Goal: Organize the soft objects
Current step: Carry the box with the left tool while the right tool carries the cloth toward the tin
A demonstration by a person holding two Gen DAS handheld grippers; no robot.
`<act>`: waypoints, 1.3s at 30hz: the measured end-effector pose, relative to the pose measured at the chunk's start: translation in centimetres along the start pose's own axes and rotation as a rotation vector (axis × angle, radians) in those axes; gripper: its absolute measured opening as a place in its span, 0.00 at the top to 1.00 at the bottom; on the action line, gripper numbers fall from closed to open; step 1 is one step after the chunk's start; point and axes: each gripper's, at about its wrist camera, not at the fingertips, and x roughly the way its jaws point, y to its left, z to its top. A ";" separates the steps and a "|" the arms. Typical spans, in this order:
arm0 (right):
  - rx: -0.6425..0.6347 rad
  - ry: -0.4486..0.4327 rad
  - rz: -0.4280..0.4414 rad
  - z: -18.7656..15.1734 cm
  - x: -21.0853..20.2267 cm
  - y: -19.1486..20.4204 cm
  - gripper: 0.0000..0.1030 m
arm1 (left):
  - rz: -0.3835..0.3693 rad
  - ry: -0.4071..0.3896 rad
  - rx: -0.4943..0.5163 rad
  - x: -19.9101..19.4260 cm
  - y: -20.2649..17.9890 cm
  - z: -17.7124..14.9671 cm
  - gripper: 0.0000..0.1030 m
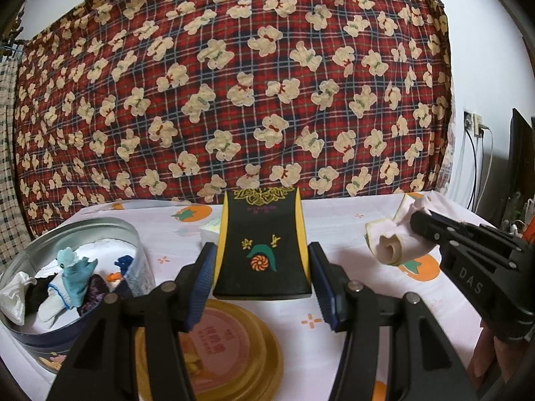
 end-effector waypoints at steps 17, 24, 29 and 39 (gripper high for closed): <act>-0.046 -0.044 0.002 -0.2 -1.0 2.7 0.92 | 0.020 -0.028 -0.037 -1.2 2.9 -0.5 0.47; -0.058 -0.049 0.013 -0.4 -1.1 3.7 0.92 | 0.033 -0.040 -0.038 -1.6 3.5 -0.6 0.47; -0.059 -0.049 0.020 -0.4 -1.1 4.3 0.92 | 0.037 -0.041 -0.046 -1.8 4.1 -0.6 0.47; -0.068 -0.049 0.029 -0.4 -1.0 4.8 0.92 | 0.043 -0.037 -0.067 -2.0 5.8 -0.8 0.47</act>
